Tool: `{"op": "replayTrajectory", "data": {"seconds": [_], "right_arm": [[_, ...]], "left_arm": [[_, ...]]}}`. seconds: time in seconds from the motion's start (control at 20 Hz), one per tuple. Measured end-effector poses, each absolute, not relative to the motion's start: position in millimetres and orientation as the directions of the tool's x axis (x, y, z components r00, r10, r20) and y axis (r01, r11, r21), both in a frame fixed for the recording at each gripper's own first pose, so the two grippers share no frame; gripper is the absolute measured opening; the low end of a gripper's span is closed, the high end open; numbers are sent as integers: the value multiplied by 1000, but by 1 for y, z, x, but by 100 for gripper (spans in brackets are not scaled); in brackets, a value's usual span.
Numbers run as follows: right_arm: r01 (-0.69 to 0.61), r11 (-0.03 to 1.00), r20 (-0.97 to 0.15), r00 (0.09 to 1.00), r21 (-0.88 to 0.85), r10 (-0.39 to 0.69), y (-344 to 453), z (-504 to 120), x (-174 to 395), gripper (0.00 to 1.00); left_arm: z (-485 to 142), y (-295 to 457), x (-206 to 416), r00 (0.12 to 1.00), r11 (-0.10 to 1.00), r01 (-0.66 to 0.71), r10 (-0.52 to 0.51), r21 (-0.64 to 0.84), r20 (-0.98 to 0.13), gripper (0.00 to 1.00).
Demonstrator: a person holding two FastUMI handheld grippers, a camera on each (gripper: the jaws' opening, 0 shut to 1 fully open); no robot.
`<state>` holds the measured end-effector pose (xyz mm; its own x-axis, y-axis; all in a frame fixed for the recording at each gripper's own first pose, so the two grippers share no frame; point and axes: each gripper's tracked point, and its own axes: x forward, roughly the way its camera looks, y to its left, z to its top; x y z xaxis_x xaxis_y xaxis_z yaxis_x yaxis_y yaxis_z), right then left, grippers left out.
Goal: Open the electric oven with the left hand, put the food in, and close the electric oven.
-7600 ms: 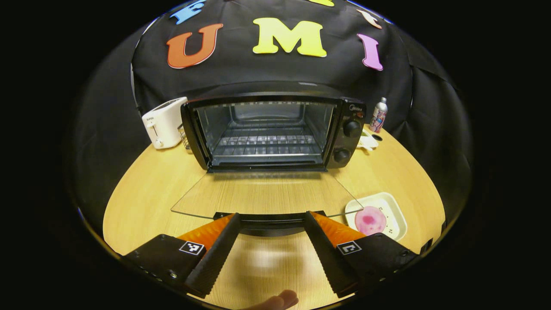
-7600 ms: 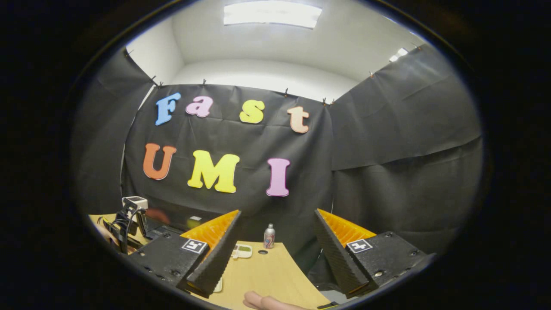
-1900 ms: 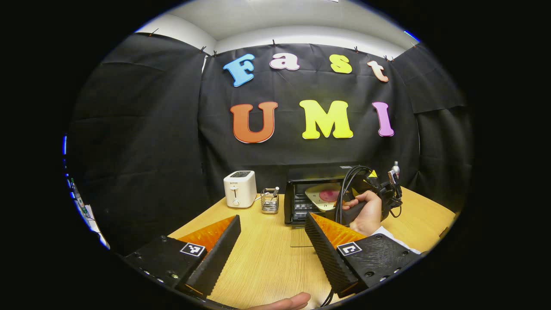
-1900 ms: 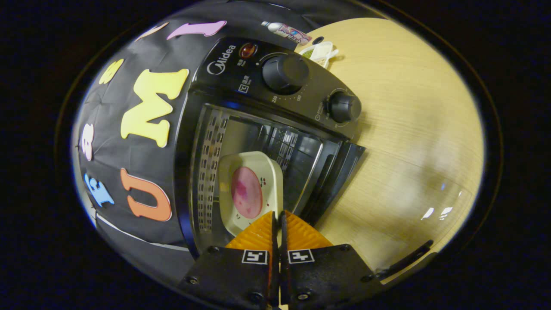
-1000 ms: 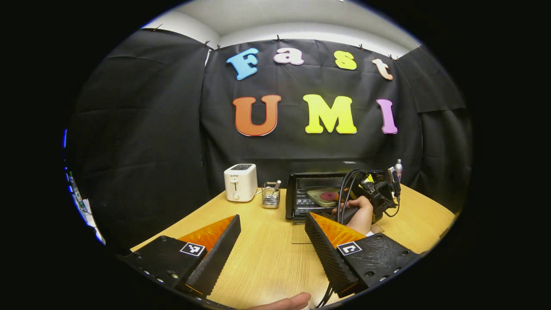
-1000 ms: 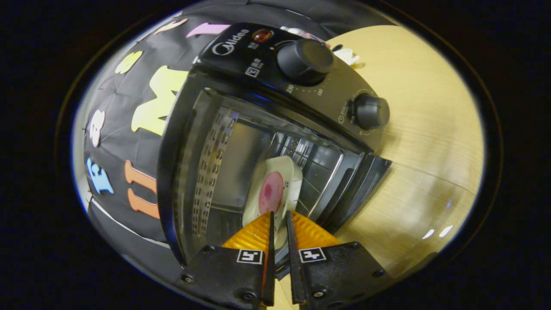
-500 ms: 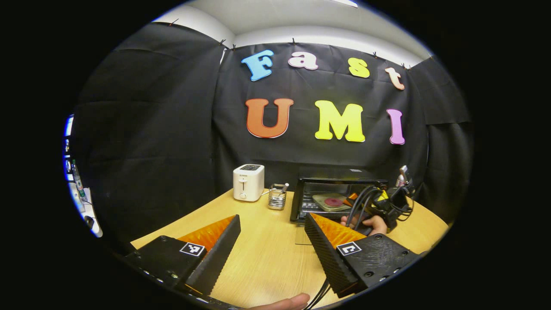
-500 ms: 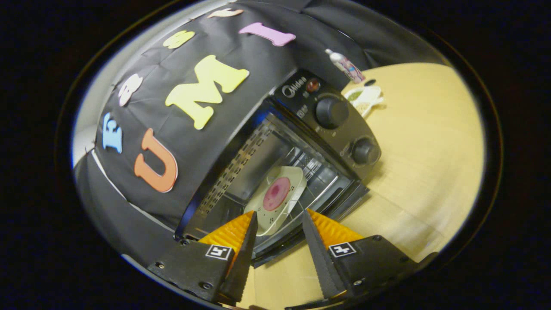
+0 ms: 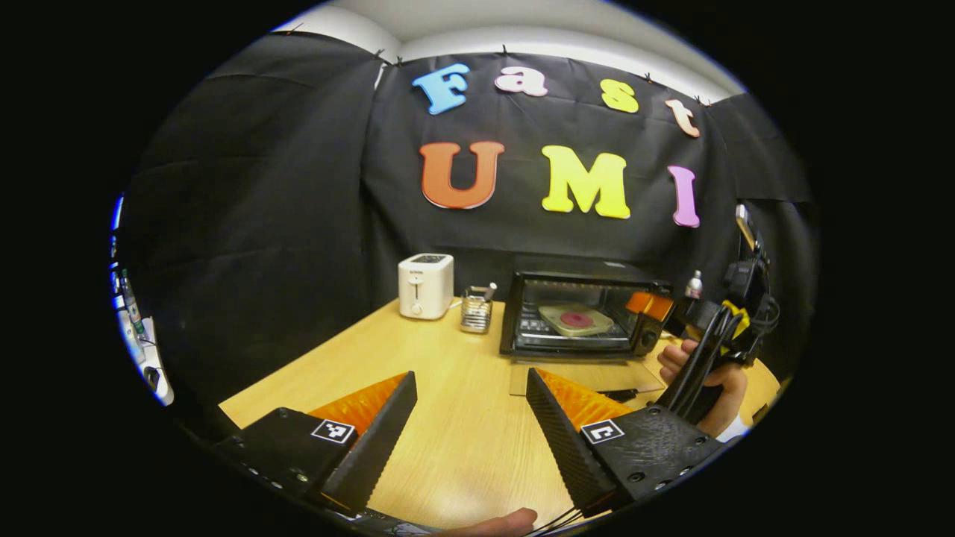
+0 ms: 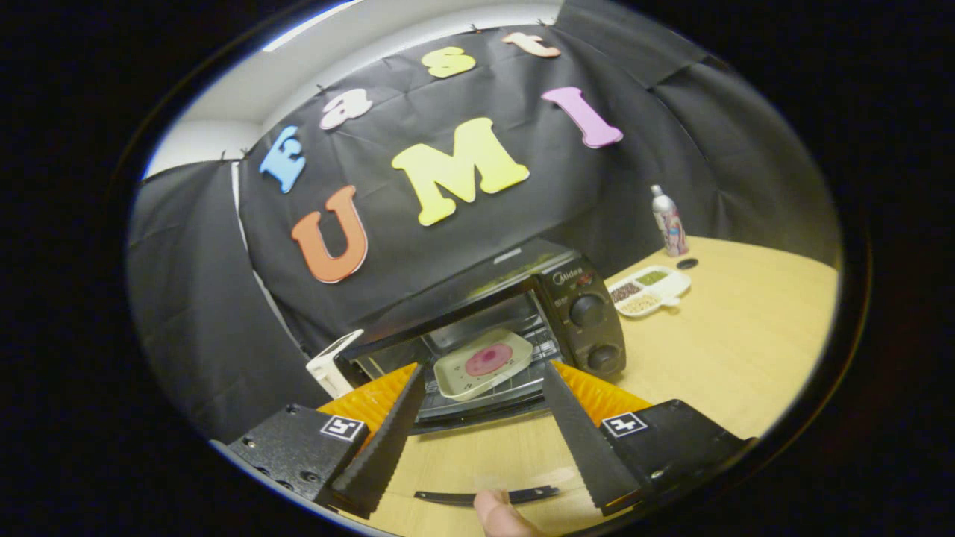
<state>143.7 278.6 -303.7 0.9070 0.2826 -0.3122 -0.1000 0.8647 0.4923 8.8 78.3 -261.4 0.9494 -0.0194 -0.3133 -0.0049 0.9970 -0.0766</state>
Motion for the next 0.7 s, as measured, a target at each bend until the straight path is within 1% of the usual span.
{"op": "replayTrajectory", "data": {"seconds": [0.15, 0.25, 0.35, 0.5, 0.6, 0.65, 0.7], "right_arm": [[-129, 898, -280, 923, 421, 264, 250, -276, 130, 95], [-146, 920, -256, 934, 365, 250, 227, -256, 120, 95], [-123, 953, -249, 949, 277, 194, 198, -244, 110, 95], [-149, 965, -219, 956, 217, 197, 174, -223, 101, 96], [-166, 973, -218, 955, 160, 199, 160, -218, 94, 95], [-159, 980, -222, 958, 122, 183, 149, -217, 89, 100], [-155, 983, -217, 960, 102, 174, 140, -214, 87, 96]], "left_arm": [[-281, 53, 13, 929, 994, 36, -71, -101, -364, 95], [-294, 27, 18, 911, 988, 84, -127, -126, -391, 95], [-312, 4, 23, 882, 983, 114, -166, -144, -440, 95], [-340, -28, 26, 830, 979, 138, -197, -151, -522, 95], [-355, -47, 28, 801, 975, 163, -220, -150, -556, 95], [-360, -56, 31, 790, 972, 178, -234, -153, -566, 95], [-364, -65, 33, 780, 969, 193, -248, -157, -575, 95]]}}
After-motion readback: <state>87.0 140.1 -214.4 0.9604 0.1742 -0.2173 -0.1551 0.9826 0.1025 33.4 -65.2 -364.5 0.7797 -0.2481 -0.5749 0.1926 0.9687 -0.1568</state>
